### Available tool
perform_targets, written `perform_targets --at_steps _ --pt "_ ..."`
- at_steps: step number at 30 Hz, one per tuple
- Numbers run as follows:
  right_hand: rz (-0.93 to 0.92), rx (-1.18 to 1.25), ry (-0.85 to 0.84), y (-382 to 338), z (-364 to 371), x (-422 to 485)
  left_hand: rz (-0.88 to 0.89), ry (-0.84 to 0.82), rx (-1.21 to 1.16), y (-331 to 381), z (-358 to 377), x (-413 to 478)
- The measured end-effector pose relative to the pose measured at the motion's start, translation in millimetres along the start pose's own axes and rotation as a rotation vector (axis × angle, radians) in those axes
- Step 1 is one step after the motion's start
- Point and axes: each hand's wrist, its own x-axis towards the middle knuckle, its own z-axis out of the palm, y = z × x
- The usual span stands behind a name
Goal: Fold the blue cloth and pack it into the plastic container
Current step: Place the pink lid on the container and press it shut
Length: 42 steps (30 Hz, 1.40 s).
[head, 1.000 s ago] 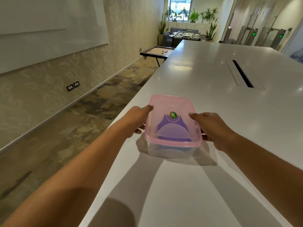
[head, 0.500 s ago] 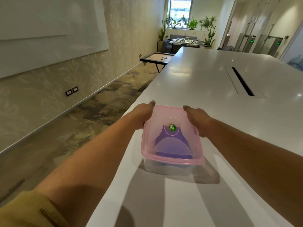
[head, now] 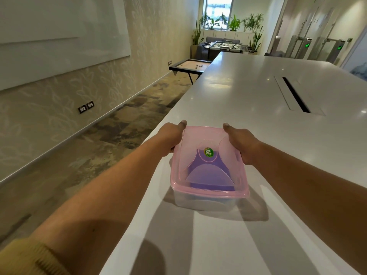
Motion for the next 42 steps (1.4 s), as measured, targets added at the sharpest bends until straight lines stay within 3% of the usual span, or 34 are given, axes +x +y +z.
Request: perform_targets --at_steps 9,12,17,25,30,34,42 --pt "-0.047 -0.059 -0.097 62 -20 -115 0.006 0.090 0.037 0 3 -1" --pt "-0.029 0.030 -0.154 77 -20 -137 0.023 0.096 0.021 1 6 -1" --pt "-0.090 0.222 -0.127 85 -13 -145 0.032 0.095 -0.004 0 9 -1" --pt "-0.100 0.299 -0.094 89 -9 -141 0.031 0.117 -0.043 -3 10 -1" --pt "-0.110 0.232 -0.046 90 -5 -142 -0.138 0.048 -0.233 -8 3 -15" --pt "-0.075 0.262 -0.056 90 -11 -149 -0.016 0.077 -0.199 -10 -1 -37" --pt "-0.090 0.244 -0.044 100 -23 -165 0.233 -0.194 -0.078 -14 8 -95"
